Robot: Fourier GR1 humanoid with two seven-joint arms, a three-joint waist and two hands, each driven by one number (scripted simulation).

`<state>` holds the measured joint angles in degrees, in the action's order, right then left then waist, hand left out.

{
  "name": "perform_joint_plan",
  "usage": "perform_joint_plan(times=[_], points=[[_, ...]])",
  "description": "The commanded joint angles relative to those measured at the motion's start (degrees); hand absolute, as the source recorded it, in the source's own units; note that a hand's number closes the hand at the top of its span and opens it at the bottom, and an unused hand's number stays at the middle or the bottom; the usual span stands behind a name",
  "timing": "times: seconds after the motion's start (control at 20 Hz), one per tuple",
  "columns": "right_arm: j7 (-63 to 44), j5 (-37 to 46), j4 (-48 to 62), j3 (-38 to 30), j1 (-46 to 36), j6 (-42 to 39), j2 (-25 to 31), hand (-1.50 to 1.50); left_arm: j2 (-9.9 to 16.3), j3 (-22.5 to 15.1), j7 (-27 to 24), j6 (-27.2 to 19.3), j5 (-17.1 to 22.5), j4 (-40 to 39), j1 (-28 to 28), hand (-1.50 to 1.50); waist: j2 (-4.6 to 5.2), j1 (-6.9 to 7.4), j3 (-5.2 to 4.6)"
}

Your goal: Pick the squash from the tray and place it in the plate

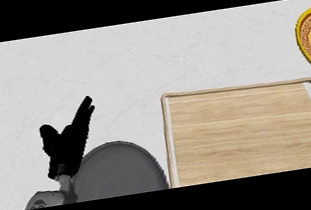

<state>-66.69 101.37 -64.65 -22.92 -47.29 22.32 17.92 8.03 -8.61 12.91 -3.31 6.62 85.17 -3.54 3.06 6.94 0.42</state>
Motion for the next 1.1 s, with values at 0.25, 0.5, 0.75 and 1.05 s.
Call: perform_joint_plan(times=[0.25, 0.5, 0.75, 1.05], points=[[-12.61, 10.85, 4.55, -10.73, 2.66, 17.57, -0.14, 1.50, -0.73, 0.46, 0.27, -0.31, 0.36, -2.62, 1.61, 0.00, -0.44, -2.34, -0.17], [-10.07, 12.47, 7.70, -17.36, 5.10, 24.42, 0.48, 1.50, -1.50, 0.33, -0.81, -0.61, 0.32, -2.45, 3.17, 0.00, -0.93, -3.14, -0.13], [-5.50, 11.50, 12.20, -23.30, 6.01, 31.69, 1.41, 1.50, -1.18, 1.44, 0.41, -0.03, 1.38, -2.48, 2.04, 0.00, -1.35, -3.96, -0.15], [-1.89, 3.40, 22.93, -33.43, 3.91, 25.85, 3.34, -1.50, -1.74, 0.65, -0.98, -0.54, 0.19, -2.01, 3.76, 0.00, -1.71, -4.28, -0.15]])
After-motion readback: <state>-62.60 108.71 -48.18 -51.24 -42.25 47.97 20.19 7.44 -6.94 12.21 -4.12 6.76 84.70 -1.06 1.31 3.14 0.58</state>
